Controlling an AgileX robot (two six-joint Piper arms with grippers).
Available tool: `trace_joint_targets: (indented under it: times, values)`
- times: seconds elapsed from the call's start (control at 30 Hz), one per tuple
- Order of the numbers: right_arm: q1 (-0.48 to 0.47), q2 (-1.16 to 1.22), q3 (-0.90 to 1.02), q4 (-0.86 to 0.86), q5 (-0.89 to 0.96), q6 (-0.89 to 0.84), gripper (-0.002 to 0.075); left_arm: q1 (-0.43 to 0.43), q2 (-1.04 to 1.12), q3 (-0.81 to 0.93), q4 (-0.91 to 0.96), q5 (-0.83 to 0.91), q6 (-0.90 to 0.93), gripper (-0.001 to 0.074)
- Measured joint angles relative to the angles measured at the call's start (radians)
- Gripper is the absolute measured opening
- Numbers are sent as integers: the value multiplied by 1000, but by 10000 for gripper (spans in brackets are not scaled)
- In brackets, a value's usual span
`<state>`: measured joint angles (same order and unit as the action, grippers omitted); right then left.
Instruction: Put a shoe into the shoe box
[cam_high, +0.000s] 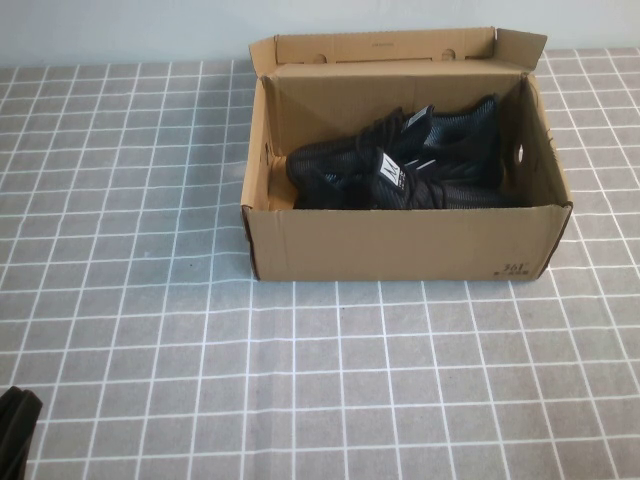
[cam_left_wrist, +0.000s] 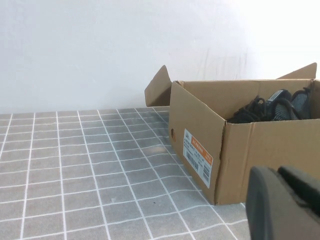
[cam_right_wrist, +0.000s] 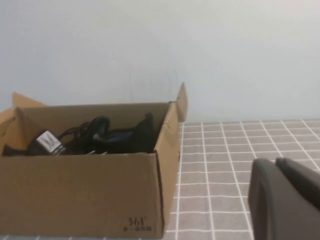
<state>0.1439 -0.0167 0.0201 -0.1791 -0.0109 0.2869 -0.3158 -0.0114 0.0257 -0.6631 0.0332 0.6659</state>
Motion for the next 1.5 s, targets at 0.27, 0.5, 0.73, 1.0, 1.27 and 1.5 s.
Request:
trace_joint_targets:
  times: [0.27, 0.5, 0.73, 1.0, 1.27, 1.5]
  values:
    - [-20, 0, 5, 59, 0, 0, -16, 0, 0, 0, 0, 0, 0, -1]
    - [-20, 0, 5, 63, -2, 0, -16, 0, 0, 0, 0, 0, 0, -1]
    - [-20, 0, 5, 168, -2, -84, -16, 0, 0, 0, 0, 0, 0, -1]
    - [-20, 0, 5, 369, 98, -316, -16, 0, 0, 0, 0, 0, 0, -1]
    - [-20, 0, 5, 438, 340, -410, -16, 0, 0, 0, 0, 0, 0, -1]
    - [-20, 0, 5, 427, 344, -417, -16, 0, 0, 0, 0, 0, 0, -1]
